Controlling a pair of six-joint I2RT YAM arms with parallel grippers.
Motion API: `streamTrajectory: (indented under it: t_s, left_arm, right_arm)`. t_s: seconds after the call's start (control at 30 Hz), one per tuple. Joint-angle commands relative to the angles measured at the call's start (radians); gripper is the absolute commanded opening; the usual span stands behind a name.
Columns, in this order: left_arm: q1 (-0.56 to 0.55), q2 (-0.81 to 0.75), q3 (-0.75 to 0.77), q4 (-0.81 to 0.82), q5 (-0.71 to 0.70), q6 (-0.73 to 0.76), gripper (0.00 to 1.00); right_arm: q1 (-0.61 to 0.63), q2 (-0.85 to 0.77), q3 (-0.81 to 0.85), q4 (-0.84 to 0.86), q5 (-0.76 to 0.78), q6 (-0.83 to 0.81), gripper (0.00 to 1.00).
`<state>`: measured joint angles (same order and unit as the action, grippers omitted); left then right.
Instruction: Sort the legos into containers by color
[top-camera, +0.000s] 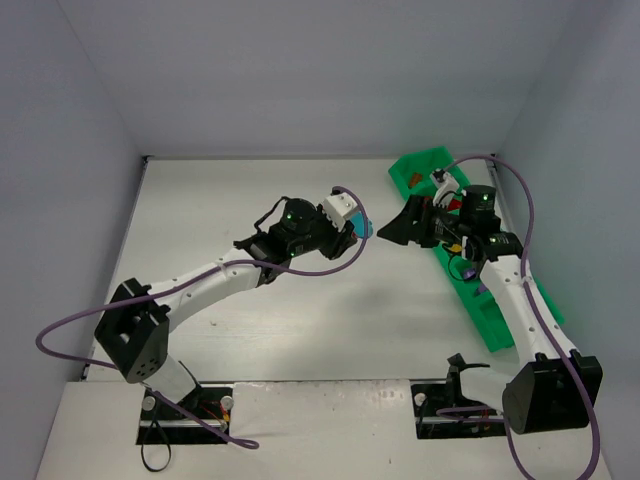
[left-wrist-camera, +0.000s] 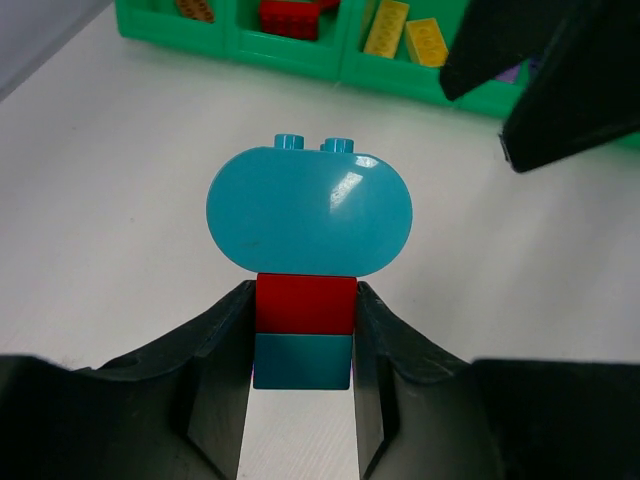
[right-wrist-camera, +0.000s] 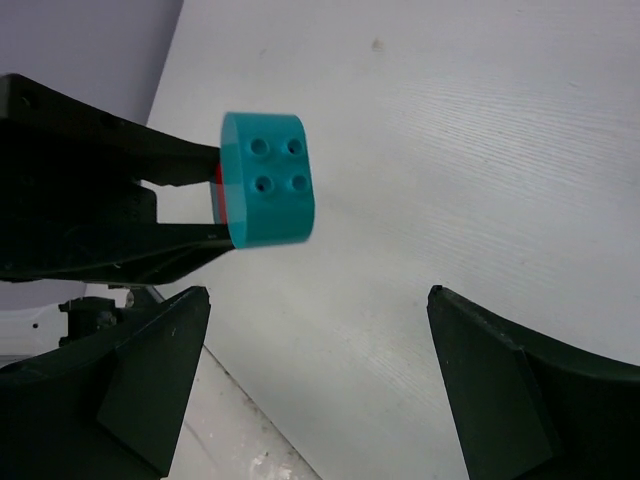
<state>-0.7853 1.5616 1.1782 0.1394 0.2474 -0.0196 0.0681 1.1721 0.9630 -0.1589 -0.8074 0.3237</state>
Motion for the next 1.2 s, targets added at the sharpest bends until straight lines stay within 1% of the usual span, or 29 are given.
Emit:
streamTrajectory:
  t_s: [0.0, 0.07, 0.23, 0.43, 0.57, 0.6, 0.7, 0.77, 0.87, 0.93, 1.0, 1.03, 1.07, 1.1, 1.13, 1.17]
  left_arm:
    - [-0.005, -0.052, -0.011, 0.069, 0.127, 0.06, 0.33]
    - [-0.003, -0.067, -0.018, 0.075, 0.157, 0.064, 0.33]
    - [-0.005, -0.092, -0.025, 0.086, 0.179, 0.069, 0.34]
    - [-0.022, -0.104, -0.025, 0.089, 0.217, 0.069, 0.35]
    - [-0.031, -0.112, -0.026, 0.095, 0.227, 0.075, 0.35]
    - [-0.031, -0.113, -0.023, 0.097, 0.237, 0.075, 0.36]
    - [-0.034, -0.115, -0.025, 0.101, 0.234, 0.076, 0.36]
    - [-0.034, -0.115, -0.026, 0.098, 0.23, 0.078, 0.36]
    - [-0.035, -0.103, -0.025, 0.05, 0.216, 0.095, 0.37]
    - [-0.035, -0.098, -0.031, 0.019, 0.188, 0.104, 0.43]
    - [-0.035, -0.089, -0.028, -0.055, 0.162, 0.112, 0.49]
    - [-0.035, -0.084, -0.019, -0.078, 0.149, 0.101, 0.56]
    - [-0.035, -0.081, -0.017, -0.107, 0.124, 0.087, 0.6]
    - [-0.035, -0.083, -0.022, -0.107, 0.115, 0.042, 0.63]
    - [-0.035, -0.084, -0.035, -0.097, 0.113, 0.011, 0.68]
    - [-0.035, -0.083, -0.04, -0.095, 0.131, -0.043, 0.69]
  right_arm:
    - [0.022, 0.009, 0.063, 0.087, -0.107, 0.014, 0.87]
    - [0.032, 0.017, 0.066, 0.094, -0.114, 0.017, 0.87]
    - [0.058, 0.038, 0.062, 0.134, -0.141, 0.049, 0.86]
    - [0.102, 0.06, 0.054, 0.15, -0.118, 0.061, 0.85]
    - [0.119, 0.072, 0.049, 0.18, -0.111, 0.071, 0.82]
    - [0.122, 0.077, 0.049, 0.189, -0.107, 0.077, 0.79]
    - [0.125, 0.08, 0.046, 0.194, -0.105, 0.081, 0.76]
    - [0.125, 0.08, 0.037, 0.194, -0.098, 0.078, 0.76]
    - [0.125, 0.054, 0.008, 0.185, -0.05, 0.063, 0.76]
    - [0.124, 0.043, -0.007, 0.17, 0.003, 0.046, 0.76]
    - [0.124, 0.026, -0.032, 0.122, 0.057, 0.031, 0.77]
    - [0.122, 0.018, -0.041, 0.098, 0.126, 0.031, 0.77]
    - [0.124, 0.005, -0.049, 0.087, 0.164, 0.034, 0.78]
    - [0.122, -0.002, -0.062, 0.075, 0.2, 0.038, 0.78]
    - [0.122, -0.009, -0.067, 0.058, 0.267, 0.043, 0.78]
    - [0.122, -0.025, -0.072, 0.05, 0.298, 0.046, 0.78]
